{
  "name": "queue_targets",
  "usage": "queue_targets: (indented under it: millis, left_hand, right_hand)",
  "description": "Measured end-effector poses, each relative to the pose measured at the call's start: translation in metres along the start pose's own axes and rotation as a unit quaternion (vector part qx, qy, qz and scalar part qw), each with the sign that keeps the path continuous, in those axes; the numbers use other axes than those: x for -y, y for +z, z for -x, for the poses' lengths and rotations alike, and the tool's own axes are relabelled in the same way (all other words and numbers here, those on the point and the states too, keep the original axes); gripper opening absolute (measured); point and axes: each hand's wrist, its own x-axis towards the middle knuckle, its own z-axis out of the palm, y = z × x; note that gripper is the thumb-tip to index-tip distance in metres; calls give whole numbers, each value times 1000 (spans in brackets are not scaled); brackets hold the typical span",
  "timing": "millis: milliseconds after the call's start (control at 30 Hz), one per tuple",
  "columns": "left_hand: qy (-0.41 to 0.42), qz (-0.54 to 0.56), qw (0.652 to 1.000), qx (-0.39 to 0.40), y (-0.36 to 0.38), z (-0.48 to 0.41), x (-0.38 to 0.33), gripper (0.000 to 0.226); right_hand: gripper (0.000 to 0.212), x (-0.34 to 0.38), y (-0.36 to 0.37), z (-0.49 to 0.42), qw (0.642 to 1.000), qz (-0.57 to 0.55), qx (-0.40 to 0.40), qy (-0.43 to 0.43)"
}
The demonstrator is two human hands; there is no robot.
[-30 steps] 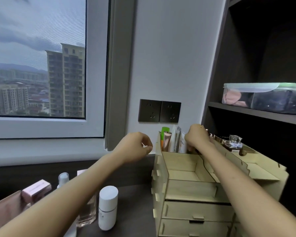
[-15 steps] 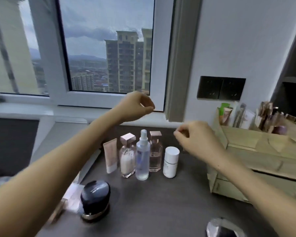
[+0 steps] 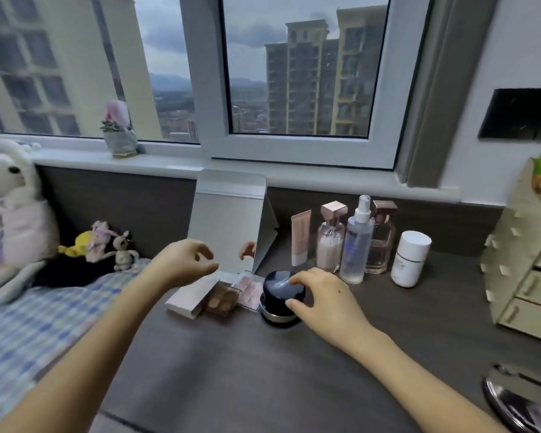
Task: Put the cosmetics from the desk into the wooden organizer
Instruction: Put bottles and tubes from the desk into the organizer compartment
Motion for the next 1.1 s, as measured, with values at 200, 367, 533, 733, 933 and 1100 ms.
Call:
queue_targets:
  millis: [200, 367, 533, 733, 933, 1100]
  left_hand:
    - [-87, -37, 994, 54, 50, 0, 45, 71]
    - [-27, -25, 999, -33, 61, -5, 26, 77]
    - [94, 100, 986, -97, 64, -16, -32, 50]
    - [125, 185, 968, -118, 67, -77, -100, 46]
    - [122, 134, 977, -116, 71, -122, -126, 25]
    - [149, 157, 965, -151, 60, -110, -111, 15]
  right_hand:
    - [39, 6, 22, 4, 997, 62, -36, -22]
    - [46, -2, 22, 2, 995, 55, -77, 20]
    - [33, -20, 7, -6, 984, 42, -151, 87]
    - [29, -41, 0, -4, 982, 20, -151, 113]
    - [23, -56, -11, 9, 979, 24, -163, 118]
    - [12, -61, -27, 15, 975, 8, -186, 119]
